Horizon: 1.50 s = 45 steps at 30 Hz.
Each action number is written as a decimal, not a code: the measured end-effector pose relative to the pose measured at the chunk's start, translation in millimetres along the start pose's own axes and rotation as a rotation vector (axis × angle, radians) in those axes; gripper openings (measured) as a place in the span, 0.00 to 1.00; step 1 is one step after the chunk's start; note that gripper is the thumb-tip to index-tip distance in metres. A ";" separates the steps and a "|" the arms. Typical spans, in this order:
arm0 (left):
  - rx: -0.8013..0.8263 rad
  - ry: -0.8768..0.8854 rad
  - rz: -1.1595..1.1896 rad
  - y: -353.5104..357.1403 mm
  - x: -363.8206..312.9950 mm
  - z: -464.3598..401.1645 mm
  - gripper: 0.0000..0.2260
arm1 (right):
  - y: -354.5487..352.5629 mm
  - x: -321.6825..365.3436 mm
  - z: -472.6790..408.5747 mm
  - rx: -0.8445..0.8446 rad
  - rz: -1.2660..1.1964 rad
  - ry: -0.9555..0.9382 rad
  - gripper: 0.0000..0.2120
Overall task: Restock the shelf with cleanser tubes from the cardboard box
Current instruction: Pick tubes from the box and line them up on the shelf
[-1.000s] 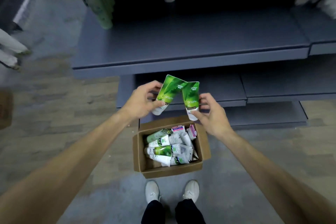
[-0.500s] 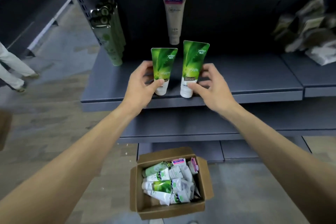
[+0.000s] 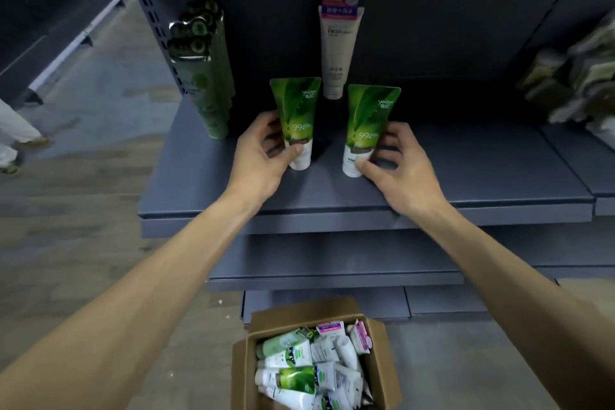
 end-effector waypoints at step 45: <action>-0.348 0.001 -0.554 -28.0 53.8 -178.4 0.11 | 70.9 -15.5 -86.9 -0.172 0.237 -0.163 0.14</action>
Point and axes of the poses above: each hand's wrist, its own z-axis away from the middle knuckle, its own y-axis out of the palm, x = y × z, the point moved 3 cm from there along -z, towards the middle knuckle, and after that the axes turned 2 degrees about x, right-handed, at the moved point
